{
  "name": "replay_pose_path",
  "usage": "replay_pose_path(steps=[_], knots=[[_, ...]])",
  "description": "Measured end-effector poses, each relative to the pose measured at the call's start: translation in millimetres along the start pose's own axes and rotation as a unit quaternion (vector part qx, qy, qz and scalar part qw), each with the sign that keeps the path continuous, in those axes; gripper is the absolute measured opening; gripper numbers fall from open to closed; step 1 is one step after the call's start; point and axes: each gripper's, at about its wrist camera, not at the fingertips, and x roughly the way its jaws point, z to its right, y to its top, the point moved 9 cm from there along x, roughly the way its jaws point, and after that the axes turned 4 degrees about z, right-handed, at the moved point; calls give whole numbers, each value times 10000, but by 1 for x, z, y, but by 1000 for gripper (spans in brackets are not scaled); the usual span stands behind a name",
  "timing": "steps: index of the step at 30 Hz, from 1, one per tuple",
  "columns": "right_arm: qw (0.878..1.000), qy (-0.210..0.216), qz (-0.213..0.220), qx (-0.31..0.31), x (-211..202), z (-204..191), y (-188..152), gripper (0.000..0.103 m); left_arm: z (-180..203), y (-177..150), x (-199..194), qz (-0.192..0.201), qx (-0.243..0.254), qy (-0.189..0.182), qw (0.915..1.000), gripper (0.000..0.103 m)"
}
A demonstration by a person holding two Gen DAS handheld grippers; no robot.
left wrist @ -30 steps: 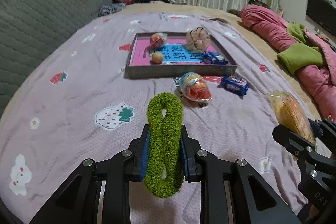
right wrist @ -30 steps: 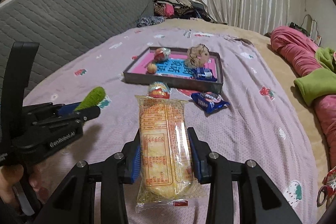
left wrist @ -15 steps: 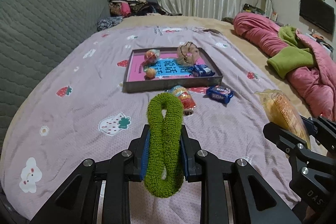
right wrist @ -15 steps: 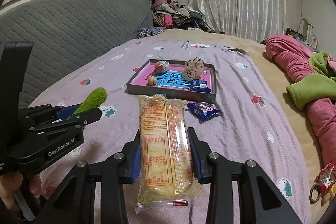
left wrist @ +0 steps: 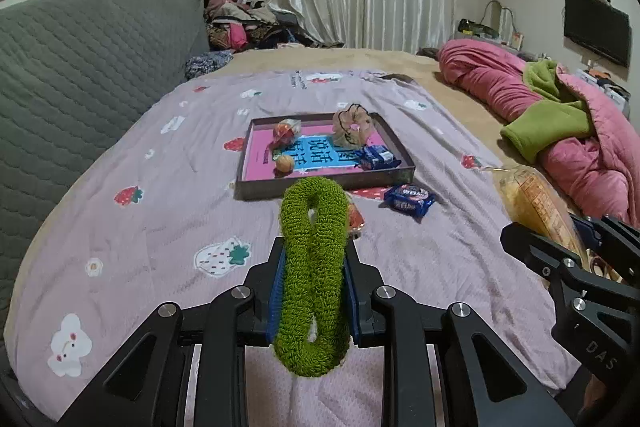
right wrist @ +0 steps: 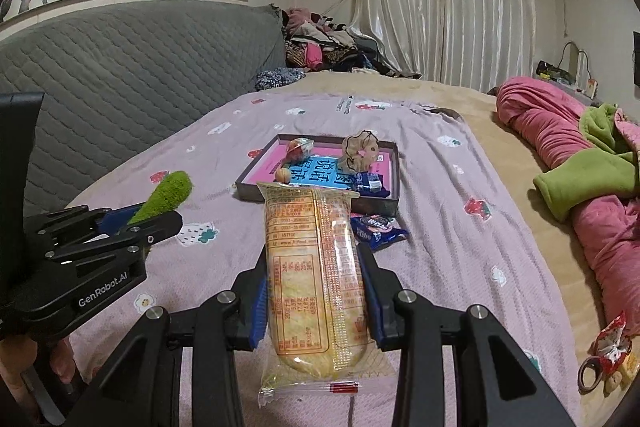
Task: Organize objects
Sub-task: 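Carry the hair tie and bread snack over the pink book in the tray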
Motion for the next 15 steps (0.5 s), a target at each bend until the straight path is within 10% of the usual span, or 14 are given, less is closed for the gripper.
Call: replay_pose_path(steps=[15], knots=[[9999, -104, 112, 16, 1, 10, 15, 39, 0, 16, 2, 108, 85, -40, 9999, 26]])
